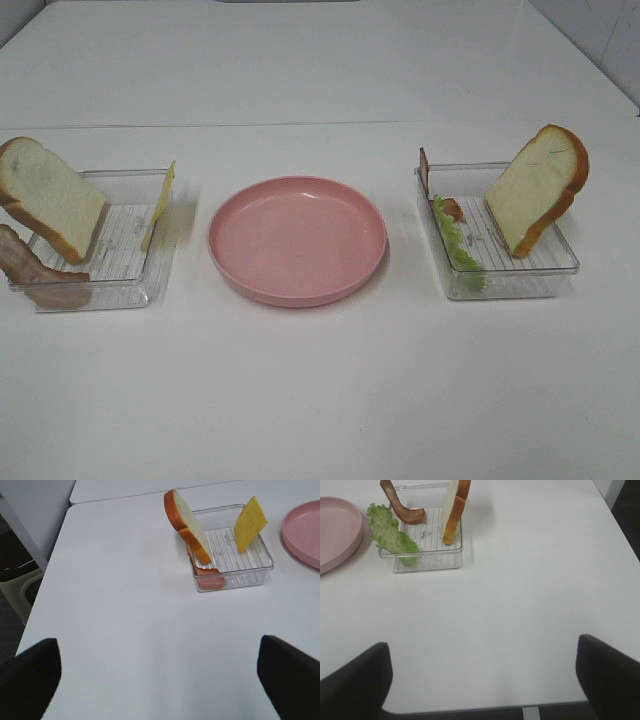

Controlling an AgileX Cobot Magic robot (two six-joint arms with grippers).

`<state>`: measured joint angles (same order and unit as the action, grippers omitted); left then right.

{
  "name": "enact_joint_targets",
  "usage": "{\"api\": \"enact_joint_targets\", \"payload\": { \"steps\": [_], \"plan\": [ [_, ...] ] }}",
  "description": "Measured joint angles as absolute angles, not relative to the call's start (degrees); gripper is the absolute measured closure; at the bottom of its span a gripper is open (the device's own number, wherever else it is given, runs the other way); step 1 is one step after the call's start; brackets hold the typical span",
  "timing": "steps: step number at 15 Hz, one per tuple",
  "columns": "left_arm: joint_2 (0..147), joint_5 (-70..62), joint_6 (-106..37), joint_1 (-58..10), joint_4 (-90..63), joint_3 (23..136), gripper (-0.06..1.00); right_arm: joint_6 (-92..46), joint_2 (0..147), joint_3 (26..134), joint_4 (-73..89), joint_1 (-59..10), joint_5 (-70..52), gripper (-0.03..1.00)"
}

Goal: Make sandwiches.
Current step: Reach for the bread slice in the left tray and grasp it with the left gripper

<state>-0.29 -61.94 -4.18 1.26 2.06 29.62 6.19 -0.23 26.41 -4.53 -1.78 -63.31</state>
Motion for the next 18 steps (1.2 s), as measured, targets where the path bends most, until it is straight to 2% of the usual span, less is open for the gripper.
{"api": "enact_joint_targets", "payload": {
  "steps": [18],
  "plan": [
    [2.2, -62.9, -4.2, 1.3, 2.1, 30.4, -0.05, 6.2, -0.2, 26.4, -4.5, -1.8, -63.3, 0.01]
  ]
}}
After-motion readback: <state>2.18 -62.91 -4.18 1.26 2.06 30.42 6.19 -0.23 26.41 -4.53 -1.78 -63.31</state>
